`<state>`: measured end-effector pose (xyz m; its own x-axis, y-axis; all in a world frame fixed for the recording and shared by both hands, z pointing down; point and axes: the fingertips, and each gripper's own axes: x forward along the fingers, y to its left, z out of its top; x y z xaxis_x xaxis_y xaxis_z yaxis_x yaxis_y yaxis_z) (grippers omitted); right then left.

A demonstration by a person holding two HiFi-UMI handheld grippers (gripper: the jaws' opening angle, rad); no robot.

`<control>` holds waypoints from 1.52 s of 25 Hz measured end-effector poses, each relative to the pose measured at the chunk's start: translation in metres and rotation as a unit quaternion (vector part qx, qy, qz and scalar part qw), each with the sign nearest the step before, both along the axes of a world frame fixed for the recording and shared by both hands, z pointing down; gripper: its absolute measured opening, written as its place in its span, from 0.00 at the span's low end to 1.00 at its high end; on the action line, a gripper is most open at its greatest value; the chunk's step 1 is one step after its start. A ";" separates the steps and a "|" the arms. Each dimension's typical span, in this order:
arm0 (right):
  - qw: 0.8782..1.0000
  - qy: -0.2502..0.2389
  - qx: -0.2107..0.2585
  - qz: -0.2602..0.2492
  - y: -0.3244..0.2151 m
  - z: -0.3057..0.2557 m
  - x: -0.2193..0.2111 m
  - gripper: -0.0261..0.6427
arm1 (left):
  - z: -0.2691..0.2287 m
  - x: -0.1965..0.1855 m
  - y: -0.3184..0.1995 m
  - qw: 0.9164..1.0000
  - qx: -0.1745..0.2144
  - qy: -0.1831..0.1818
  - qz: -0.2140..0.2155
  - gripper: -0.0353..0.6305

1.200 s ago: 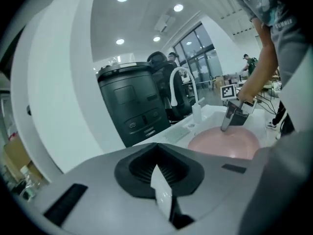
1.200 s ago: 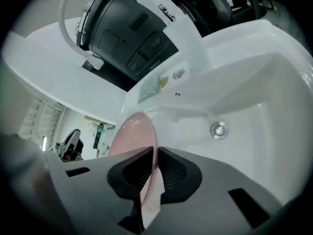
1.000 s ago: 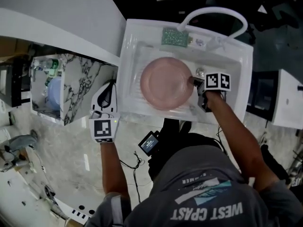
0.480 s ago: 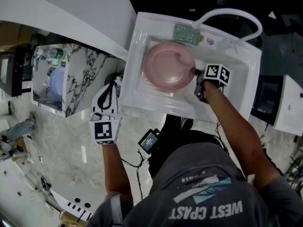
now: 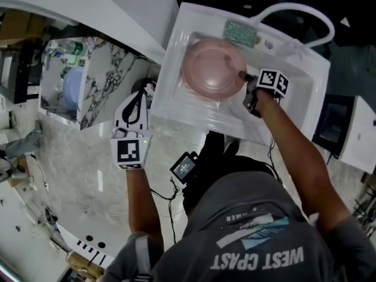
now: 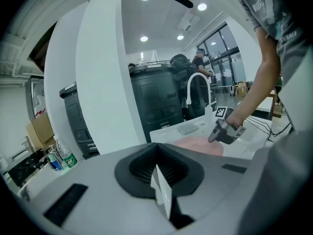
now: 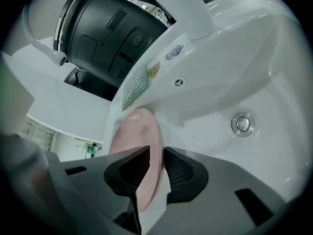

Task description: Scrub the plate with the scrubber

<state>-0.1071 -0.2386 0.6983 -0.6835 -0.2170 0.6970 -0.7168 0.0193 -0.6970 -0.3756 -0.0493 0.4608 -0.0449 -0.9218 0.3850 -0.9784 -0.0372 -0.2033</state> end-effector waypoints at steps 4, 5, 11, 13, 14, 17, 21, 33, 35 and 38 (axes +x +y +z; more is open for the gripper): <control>1.000 -0.010 0.004 -0.009 0.004 -0.006 0.000 0.24 | -0.003 0.006 0.005 1.000 0.001 0.003 0.001 0.06; 1.000 -0.011 0.006 -0.010 0.005 -0.008 0.001 0.25 | -0.005 0.008 0.006 1.000 0.003 0.001 0.002 0.06; 1.000 -0.010 0.024 0.000 0.010 -0.018 0.019 0.28 | -0.024 0.017 0.011 1.000 0.024 -0.010 0.009 0.06; 0.999 -0.008 0.036 0.005 0.011 -0.028 0.027 0.28 | -0.034 0.023 0.014 0.999 0.034 -0.016 0.013 0.06; 0.999 -0.007 0.045 0.008 0.012 -0.035 0.032 0.28 | -0.040 0.026 0.015 0.999 0.039 -0.019 0.015 0.06; 0.997 -0.007 0.076 0.018 0.015 -0.062 0.047 0.28 | -0.060 0.041 0.023 0.998 0.053 -0.023 0.023 0.06; 0.990 -0.030 0.132 0.026 0.018 -0.117 0.063 0.28 | -0.091 0.064 0.035 0.996 0.078 -0.027 0.039 0.06; 0.920 -0.140 0.356 -0.083 0.102 -0.337 0.098 0.10 | -0.187 0.162 0.083 0.985 0.144 -0.026 0.096 0.06; 0.889 -0.137 0.416 -0.135 0.126 -0.374 0.101 0.10 | -0.203 0.181 0.087 0.982 0.152 -0.020 0.113 0.06; 0.839 -0.123 0.487 -0.210 0.172 -0.423 0.108 0.09 | -0.222 0.210 0.097 0.979 0.147 -0.011 0.138 0.06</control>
